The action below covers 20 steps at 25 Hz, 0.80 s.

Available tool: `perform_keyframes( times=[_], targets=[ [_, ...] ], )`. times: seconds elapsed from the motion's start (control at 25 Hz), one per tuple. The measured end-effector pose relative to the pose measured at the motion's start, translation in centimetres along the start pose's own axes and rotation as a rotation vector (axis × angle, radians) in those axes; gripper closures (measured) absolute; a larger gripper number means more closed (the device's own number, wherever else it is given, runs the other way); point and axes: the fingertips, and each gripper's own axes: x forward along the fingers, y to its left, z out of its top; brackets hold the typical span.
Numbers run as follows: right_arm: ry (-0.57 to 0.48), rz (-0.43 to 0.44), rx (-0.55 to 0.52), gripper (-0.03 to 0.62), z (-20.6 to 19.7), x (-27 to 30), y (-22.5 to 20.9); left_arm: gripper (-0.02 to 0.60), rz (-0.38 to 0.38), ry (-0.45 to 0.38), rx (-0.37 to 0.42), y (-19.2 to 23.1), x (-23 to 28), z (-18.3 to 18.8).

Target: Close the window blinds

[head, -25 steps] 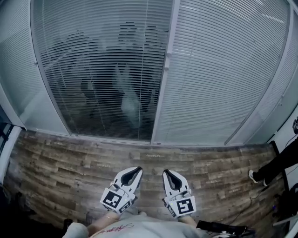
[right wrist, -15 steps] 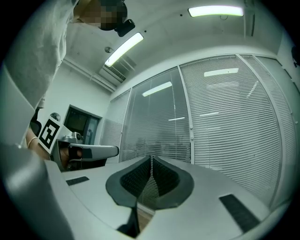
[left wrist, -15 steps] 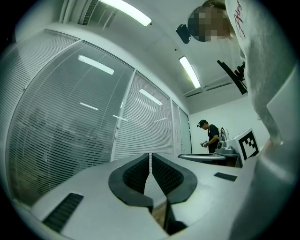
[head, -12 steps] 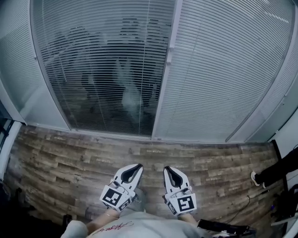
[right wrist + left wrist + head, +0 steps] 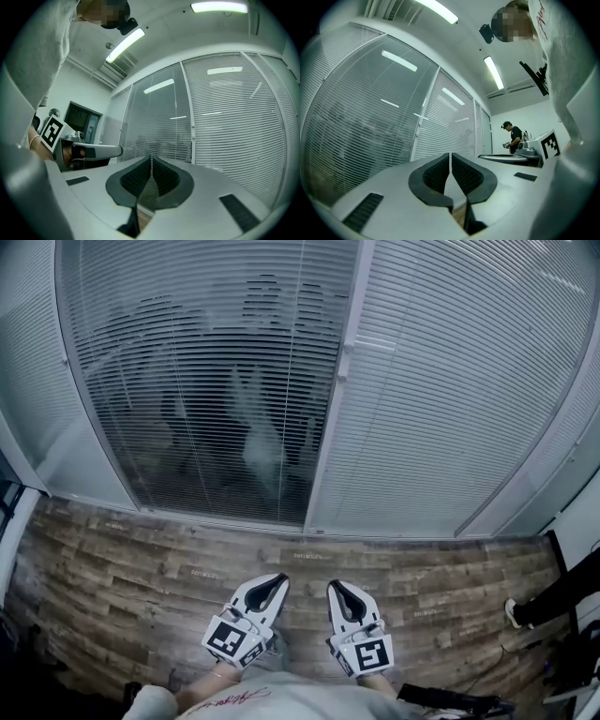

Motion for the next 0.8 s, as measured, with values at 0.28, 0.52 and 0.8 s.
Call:
perform_keyframes(
  times=[0.28,0.52,0.8],
  targets=[
    [0.013,-0.017,0.005,0.569,-0.8,3.3,-2.0,0.552,-0.023,0.001,-0.004,2.7,3.1,-0.4],
    [0.022,-0.024,0.003,0.569,-1.4,7.3,-3.9,0.552,-0.023,0.004,-0.014,6.2,6.0,-0.5],
    [0.026,-0.032,-0.005,0.569,-1.4,13.3,-6.7,0.552,-0.045,0.001,0.001,11.0,10.3,0.1]
  ],
)
